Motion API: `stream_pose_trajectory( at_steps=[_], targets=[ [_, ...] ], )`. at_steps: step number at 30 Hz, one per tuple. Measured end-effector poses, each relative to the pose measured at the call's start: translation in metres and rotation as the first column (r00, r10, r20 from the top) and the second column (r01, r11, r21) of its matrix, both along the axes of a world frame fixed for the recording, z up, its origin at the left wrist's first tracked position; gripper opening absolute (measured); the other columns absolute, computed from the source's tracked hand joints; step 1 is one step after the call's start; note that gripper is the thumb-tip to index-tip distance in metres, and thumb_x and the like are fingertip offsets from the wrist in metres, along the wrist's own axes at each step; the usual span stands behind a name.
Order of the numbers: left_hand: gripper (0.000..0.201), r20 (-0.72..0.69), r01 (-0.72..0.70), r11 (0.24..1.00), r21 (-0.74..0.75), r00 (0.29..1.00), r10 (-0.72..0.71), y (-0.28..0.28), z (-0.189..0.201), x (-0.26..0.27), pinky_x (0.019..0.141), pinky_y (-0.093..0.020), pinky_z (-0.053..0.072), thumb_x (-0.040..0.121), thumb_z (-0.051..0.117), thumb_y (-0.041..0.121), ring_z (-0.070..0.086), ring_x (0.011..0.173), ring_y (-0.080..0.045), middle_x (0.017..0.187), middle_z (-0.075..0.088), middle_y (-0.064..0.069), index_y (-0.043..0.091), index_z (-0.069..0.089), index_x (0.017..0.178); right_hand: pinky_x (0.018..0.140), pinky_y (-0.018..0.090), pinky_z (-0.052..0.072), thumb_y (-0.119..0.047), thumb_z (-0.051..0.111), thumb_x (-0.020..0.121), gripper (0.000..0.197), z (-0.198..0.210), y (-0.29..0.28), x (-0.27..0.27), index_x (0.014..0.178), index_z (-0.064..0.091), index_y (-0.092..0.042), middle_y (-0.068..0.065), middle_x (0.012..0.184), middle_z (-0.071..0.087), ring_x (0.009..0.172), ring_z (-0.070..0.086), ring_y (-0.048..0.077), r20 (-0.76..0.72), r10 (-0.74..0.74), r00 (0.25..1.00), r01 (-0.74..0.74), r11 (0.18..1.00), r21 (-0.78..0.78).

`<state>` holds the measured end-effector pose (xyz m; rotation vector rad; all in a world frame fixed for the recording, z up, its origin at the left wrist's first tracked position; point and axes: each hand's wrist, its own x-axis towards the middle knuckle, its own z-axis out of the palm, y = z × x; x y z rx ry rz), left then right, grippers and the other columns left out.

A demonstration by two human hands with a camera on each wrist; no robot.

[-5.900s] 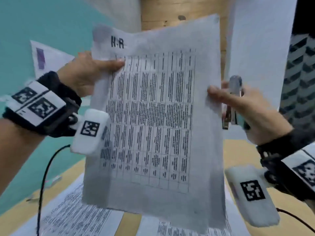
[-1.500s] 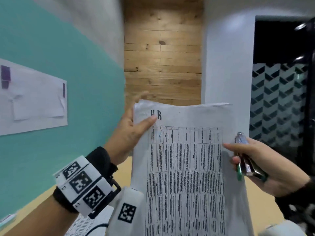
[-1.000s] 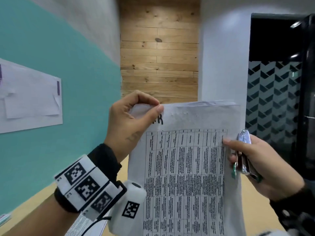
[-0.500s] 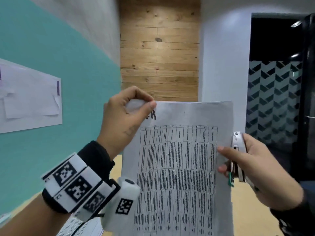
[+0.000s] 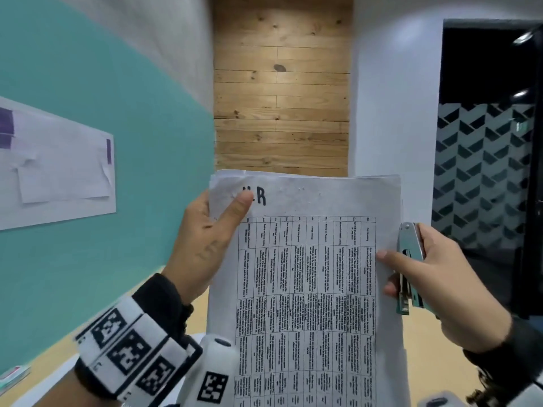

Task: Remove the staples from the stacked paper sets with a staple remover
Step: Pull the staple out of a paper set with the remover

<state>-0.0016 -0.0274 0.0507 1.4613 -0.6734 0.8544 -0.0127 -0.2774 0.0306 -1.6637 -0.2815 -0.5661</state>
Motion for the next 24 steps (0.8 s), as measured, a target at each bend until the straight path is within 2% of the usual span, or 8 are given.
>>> stream_pose_trajectory(
  at_steps=[2, 4, 7, 10, 13, 16, 20, 24],
  targets=[
    [0.019, 0.114, -0.153, 0.988, 0.033, 0.982, 0.148, -0.004, 0.003, -0.002, 0.078, -0.034, 0.053, 0.084, 0.060, 0.037, 0.067, 0.087, -0.013, 0.091, 0.071, 0.005, 0.022, 0.065, 0.093, 0.051, 0.034, 0.048, -0.009, 0.058, 0.089, 0.011, -0.001, 0.000, 0.003, 0.098, 0.053, -0.012, 0.010, 0.089, 0.067, 0.047, 0.056, 0.015, -0.007, -0.004, 1.000, 0.004, 1.000, 0.028],
    [0.032, 0.195, -0.255, 0.965, 0.058, 0.951, 0.240, -0.006, 0.004, -0.003, 0.072, -0.041, 0.053, 0.084, 0.057, 0.040, 0.063, 0.079, -0.024, 0.085, 0.066, -0.008, 0.009, 0.061, 0.091, 0.045, 0.031, 0.044, -0.017, 0.054, 0.093, 0.008, 0.005, -0.002, 0.006, 0.092, 0.046, -0.016, 0.009, 0.086, 0.059, 0.045, 0.055, 0.011, 0.031, -0.069, 0.997, 0.065, 0.993, 0.101],
    [0.048, 0.272, -0.327, 0.942, 0.074, 0.916, 0.296, -0.008, 0.004, -0.003, 0.066, -0.042, 0.048, 0.084, 0.049, 0.045, 0.056, 0.075, -0.033, 0.081, 0.058, -0.019, -0.002, 0.055, 0.089, 0.047, 0.031, 0.047, -0.019, 0.043, 0.098, 0.017, 0.033, -0.004, 0.003, 0.085, 0.034, -0.025, 0.004, 0.088, 0.047, 0.048, 0.058, 0.004, 0.288, -0.185, 0.940, 0.103, 0.956, 0.276],
    [0.048, 0.307, -0.359, 0.929, 0.093, 0.898, 0.316, -0.012, 0.005, -0.006, 0.062, -0.039, 0.044, 0.085, 0.047, 0.045, 0.053, 0.070, -0.033, 0.076, 0.056, -0.018, -0.001, 0.055, 0.086, 0.053, 0.031, 0.054, -0.021, 0.034, 0.101, 0.015, 0.068, 0.018, -0.012, 0.087, 0.030, -0.026, 0.011, 0.090, 0.049, 0.066, 0.064, 0.021, 0.544, -0.088, 0.834, -0.064, 0.965, 0.253],
    [0.045, 0.313, -0.355, 0.929, 0.103, 0.898, 0.308, -0.016, 0.005, -0.010, 0.060, -0.038, 0.043, 0.088, 0.050, 0.041, 0.051, 0.068, -0.034, 0.073, 0.053, -0.019, -0.003, 0.054, 0.085, 0.052, 0.038, 0.054, -0.030, 0.036, 0.095, 0.012, 0.091, 0.060, -0.016, 0.087, 0.029, -0.024, 0.009, 0.079, 0.049, 0.060, 0.057, 0.023, 0.676, -0.017, 0.737, -0.109, 0.984, 0.143],
    [0.041, 0.335, -0.387, 0.914, 0.122, 0.883, 0.329, -0.020, 0.005, -0.012, 0.053, -0.026, 0.039, 0.089, 0.051, 0.038, 0.049, 0.063, -0.027, 0.063, 0.047, -0.007, -0.003, 0.056, 0.086, 0.050, 0.049, 0.052, -0.034, 0.037, 0.093, 0.014, 0.098, 0.099, -0.010, 0.087, 0.029, -0.024, -0.006, 0.068, 0.047, 0.054, 0.056, 0.020, 0.722, -0.047, 0.690, 0.025, 0.999, 0.042],
    [0.033, 0.346, -0.438, 0.887, 0.145, 0.862, 0.370, -0.024, 0.004, -0.016, 0.050, -0.014, 0.032, 0.089, 0.052, 0.035, 0.043, 0.057, -0.020, 0.059, 0.044, 0.002, 0.003, 0.056, 0.083, 0.051, 0.048, 0.051, -0.035, 0.038, 0.096, 0.023, 0.096, 0.120, 0.004, 0.092, 0.028, -0.015, -0.005, 0.064, 0.047, 0.055, 0.058, 0.027, 0.737, -0.102, 0.668, 0.131, 0.991, 0.019],
    [0.022, 0.357, -0.449, 0.884, 0.129, 0.853, 0.381, -0.026, 0.004, -0.019, 0.048, -0.011, 0.028, 0.089, 0.052, 0.025, 0.033, 0.054, -0.009, 0.057, 0.037, 0.007, 0.014, 0.043, 0.073, 0.054, 0.050, 0.050, -0.042, 0.040, 0.092, 0.022, 0.096, 0.126, 0.009, 0.081, 0.029, -0.026, -0.009, 0.060, 0.044, 0.055, 0.057, 0.029, 0.703, -0.097, 0.705, 0.117, 0.993, 0.019]
  ],
)
